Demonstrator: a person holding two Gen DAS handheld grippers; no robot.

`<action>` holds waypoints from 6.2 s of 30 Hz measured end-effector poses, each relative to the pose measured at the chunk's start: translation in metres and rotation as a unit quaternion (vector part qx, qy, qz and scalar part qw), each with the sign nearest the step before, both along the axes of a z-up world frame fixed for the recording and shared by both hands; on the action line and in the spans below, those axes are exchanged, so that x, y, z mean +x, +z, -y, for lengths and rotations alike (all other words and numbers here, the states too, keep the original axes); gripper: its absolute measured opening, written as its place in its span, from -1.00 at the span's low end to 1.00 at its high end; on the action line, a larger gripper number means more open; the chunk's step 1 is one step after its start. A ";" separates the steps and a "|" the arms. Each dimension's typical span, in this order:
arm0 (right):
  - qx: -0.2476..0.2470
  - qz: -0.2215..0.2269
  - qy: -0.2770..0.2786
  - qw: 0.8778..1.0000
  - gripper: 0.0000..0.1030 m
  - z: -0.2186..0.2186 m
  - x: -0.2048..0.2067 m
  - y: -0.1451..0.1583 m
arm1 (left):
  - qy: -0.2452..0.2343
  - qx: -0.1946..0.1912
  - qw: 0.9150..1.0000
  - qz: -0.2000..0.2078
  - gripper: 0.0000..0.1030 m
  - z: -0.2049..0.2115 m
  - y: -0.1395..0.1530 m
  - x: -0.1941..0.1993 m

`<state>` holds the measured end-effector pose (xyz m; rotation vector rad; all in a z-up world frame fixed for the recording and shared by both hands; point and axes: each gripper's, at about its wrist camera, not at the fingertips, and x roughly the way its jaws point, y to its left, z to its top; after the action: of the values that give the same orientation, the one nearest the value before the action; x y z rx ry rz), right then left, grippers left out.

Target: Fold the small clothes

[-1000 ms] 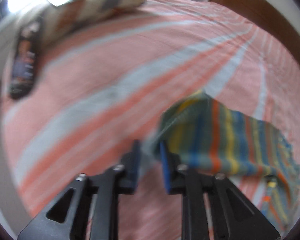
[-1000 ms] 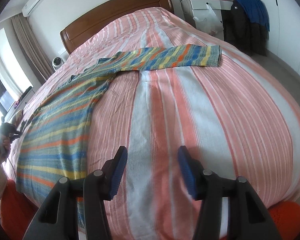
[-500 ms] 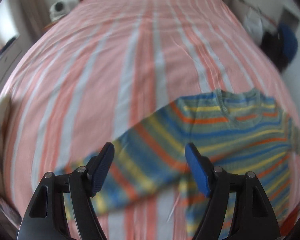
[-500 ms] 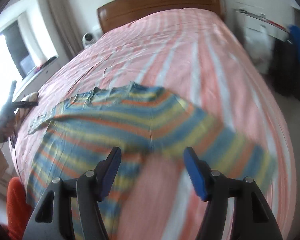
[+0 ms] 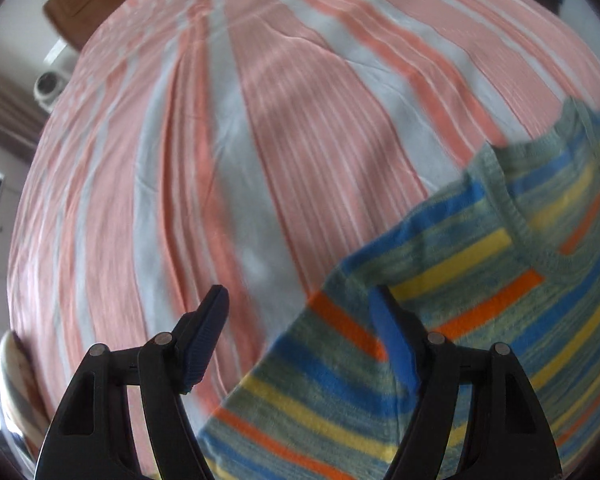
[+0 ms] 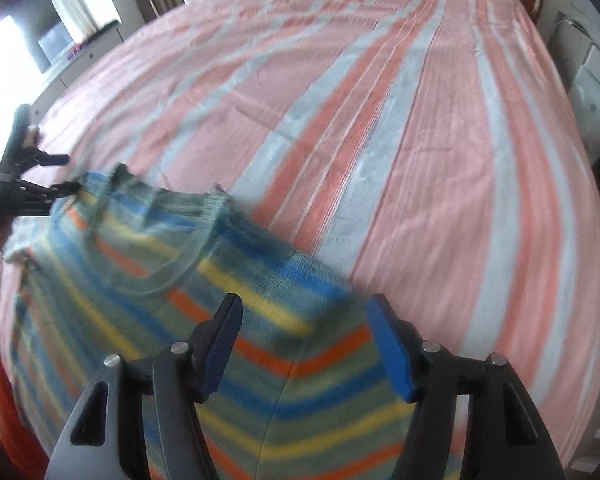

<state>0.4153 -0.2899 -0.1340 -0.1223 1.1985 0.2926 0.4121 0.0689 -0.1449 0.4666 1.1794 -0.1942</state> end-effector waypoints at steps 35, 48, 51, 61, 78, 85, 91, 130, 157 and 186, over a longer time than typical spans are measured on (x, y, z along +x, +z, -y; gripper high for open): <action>-0.091 0.178 -0.026 0.979 0.34 0.031 -0.230 0.094 | 0.099 -0.036 0.982 0.157 0.69 -0.057 0.092 -0.292; 0.056 0.102 -0.109 0.987 0.34 0.001 -0.470 0.020 | 0.154 -0.108 0.976 0.112 0.69 -0.040 0.058 -0.443; 0.112 0.113 -0.169 0.973 0.34 0.024 -0.453 0.018 | 0.158 -0.129 0.969 0.137 0.76 -0.034 0.076 -0.432; 0.107 0.140 -0.211 0.961 0.34 0.022 -0.431 0.024 | 0.184 -0.159 0.960 0.136 0.84 -0.024 0.065 -0.446; 0.118 0.181 -0.211 0.953 0.34 0.017 -0.457 0.034 | 0.143 -0.328 0.916 0.179 0.91 -0.014 0.172 -0.486; 0.124 0.181 -0.227 0.949 0.34 0.021 -0.467 0.033 | 0.122 -0.330 0.925 0.141 0.91 0.014 0.153 -0.486; 0.125 0.173 -0.225 0.951 0.34 0.018 -0.464 0.028 | 0.130 -0.294 0.939 0.125 0.91 0.018 0.129 -0.480; 0.105 0.142 -0.221 0.959 0.34 0.006 -0.456 0.004 | 0.262 -0.073 0.941 0.199 0.92 -0.064 0.015 -0.411; 0.105 0.143 -0.221 0.959 0.34 0.006 -0.457 0.002 | 0.280 -0.065 0.938 0.195 0.92 -0.072 0.013 -0.412; 0.106 0.142 -0.222 0.959 0.34 0.007 -0.458 0.002 | 0.279 -0.059 0.938 0.197 0.92 -0.071 0.012 -0.411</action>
<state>-0.0425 -0.2970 -0.1325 0.2838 0.8722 0.0046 0.0012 0.1394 -0.1326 0.0441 0.8561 0.3074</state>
